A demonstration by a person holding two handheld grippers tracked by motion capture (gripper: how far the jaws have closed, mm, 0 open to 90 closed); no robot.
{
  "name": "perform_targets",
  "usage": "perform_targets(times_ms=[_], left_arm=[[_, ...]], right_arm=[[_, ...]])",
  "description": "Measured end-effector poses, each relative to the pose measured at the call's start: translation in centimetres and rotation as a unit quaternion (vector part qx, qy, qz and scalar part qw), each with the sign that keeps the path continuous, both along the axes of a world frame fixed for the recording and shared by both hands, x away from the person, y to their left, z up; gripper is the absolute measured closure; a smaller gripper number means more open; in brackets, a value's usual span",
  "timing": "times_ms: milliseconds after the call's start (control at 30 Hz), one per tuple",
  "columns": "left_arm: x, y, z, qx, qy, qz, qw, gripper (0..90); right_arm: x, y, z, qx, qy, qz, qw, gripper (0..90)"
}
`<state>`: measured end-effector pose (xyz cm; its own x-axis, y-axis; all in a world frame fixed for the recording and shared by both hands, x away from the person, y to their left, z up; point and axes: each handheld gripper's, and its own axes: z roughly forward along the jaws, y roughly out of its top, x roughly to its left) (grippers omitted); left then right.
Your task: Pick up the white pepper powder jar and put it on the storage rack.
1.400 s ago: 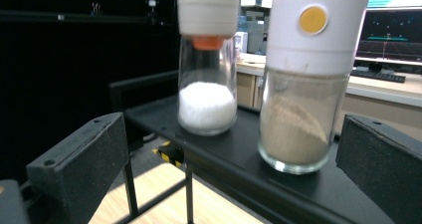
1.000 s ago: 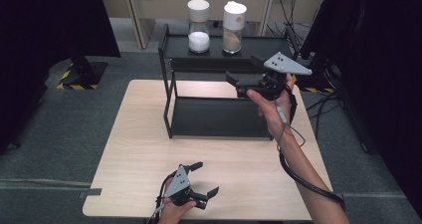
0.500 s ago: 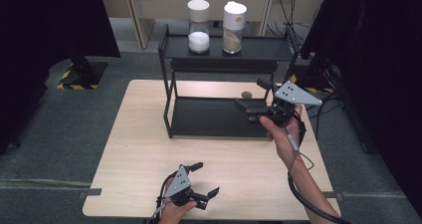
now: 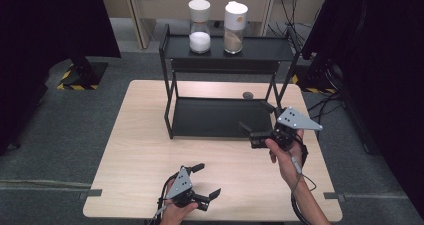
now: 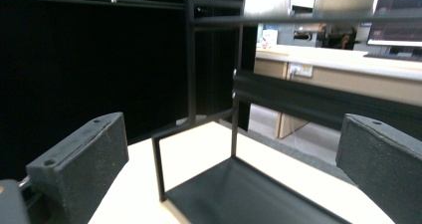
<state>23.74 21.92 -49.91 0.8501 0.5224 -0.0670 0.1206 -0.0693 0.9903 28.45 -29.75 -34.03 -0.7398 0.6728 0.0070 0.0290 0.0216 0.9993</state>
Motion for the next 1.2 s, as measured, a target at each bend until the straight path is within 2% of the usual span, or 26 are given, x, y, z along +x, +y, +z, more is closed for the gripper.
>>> perform_targets(times_ms=[200, 400, 467, 833, 1033, 1200], left_arm=[[0.0, 0.0, 0.0, 0.0, 0.0, 0.001, 1.0, 1.2], [0.0, 0.0, 0.0, 0.0, 0.0, 0.002, 1.0, 1.2], [0.0, 0.0, 0.0, 0.0, 0.0, 0.002, 1.0, 1.2], [0.0, 0.1, 0.0, 0.001, 0.0, 0.003, 1.0, 1.2], [0.0, 0.0, 0.0, 0.003, 0.0, 0.004, 1.0, 1.2], [-0.1, 0.0, 0.0, 0.002, -0.001, 0.004, 1.0, 1.2]], right_arm=[[-0.5, -0.4, -2.6, 0.007, 0.03, 0.001, 0.9995, 0.6], [-1.4, -0.3, -5.0, -0.002, 0.042, 0.002, 0.9991, 0.6], [-1.8, -0.2, -5.8, -0.002, 0.039, 0.002, 0.9992, 0.7], [-2.7, 0.0, -8.4, -0.002, 0.047, 0.007, 0.9989, 0.9], [-3.3, 0.1, -9.6, -0.009, 0.044, 0.01, 0.9989, 0.9], [-3.4, 0.3, -10.6, -0.011, 0.052, 0.018, 0.9984, 1.0]])
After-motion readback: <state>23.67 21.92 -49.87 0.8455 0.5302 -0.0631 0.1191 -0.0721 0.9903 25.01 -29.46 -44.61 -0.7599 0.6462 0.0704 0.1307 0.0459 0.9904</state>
